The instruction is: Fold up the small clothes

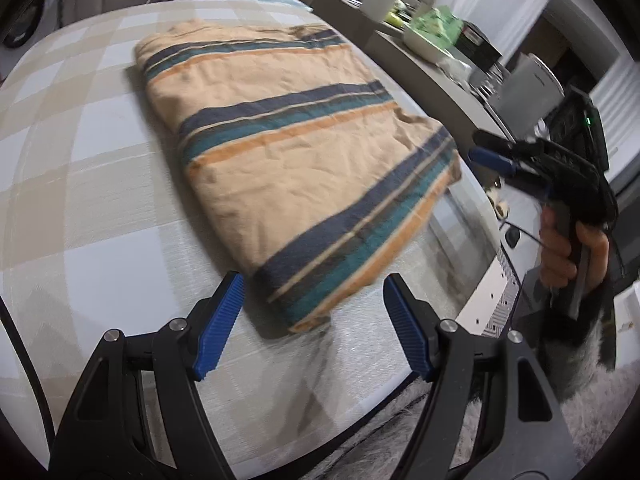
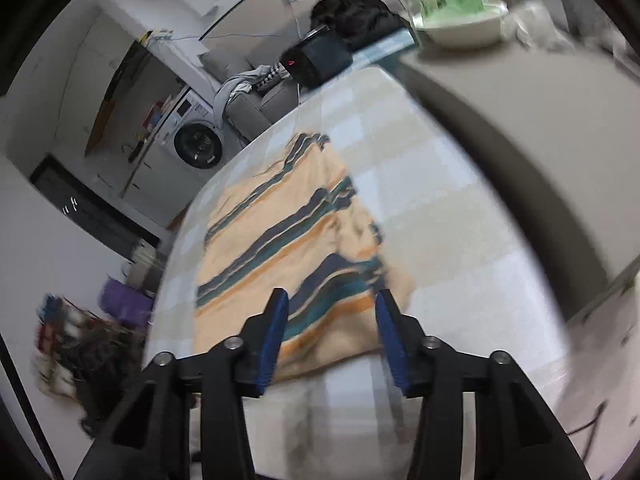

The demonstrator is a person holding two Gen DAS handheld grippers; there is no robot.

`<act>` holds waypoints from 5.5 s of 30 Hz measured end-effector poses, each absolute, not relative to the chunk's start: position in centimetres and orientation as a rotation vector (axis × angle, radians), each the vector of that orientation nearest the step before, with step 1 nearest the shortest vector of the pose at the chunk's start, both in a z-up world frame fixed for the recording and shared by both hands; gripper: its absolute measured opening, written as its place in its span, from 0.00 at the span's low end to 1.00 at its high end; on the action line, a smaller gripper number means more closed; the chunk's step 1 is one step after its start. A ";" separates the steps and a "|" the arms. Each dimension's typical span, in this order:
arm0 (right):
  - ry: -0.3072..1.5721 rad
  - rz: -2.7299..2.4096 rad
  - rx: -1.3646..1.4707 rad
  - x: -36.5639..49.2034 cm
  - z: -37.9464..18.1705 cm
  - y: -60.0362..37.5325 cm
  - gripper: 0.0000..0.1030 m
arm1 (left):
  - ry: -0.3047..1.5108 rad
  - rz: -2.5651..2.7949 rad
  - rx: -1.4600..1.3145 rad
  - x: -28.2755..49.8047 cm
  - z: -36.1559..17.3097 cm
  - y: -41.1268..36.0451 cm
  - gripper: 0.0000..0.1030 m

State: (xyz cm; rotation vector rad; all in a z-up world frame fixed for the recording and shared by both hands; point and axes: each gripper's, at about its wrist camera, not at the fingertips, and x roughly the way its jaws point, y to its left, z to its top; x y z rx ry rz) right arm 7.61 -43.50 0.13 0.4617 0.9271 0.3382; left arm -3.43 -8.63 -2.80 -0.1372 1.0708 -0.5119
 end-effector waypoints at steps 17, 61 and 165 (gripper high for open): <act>0.986 0.530 0.380 6.5 -3.7 -41.6 0.46 | 1.035 -0.382 -0.034 -2.0 -4.0 -7.0 0.67; 0.890 0.716 0.331 8.4 -3.0 -41.5 0.45 | 1.026 -0.349 -0.179 -1.3 -3.9 -2.8 0.67; 1.030 0.429 0.735 9.6 -5.5 -40.4 0.08 | 0.985 -0.630 -0.045 -0.7 -3.6 -14.7 0.57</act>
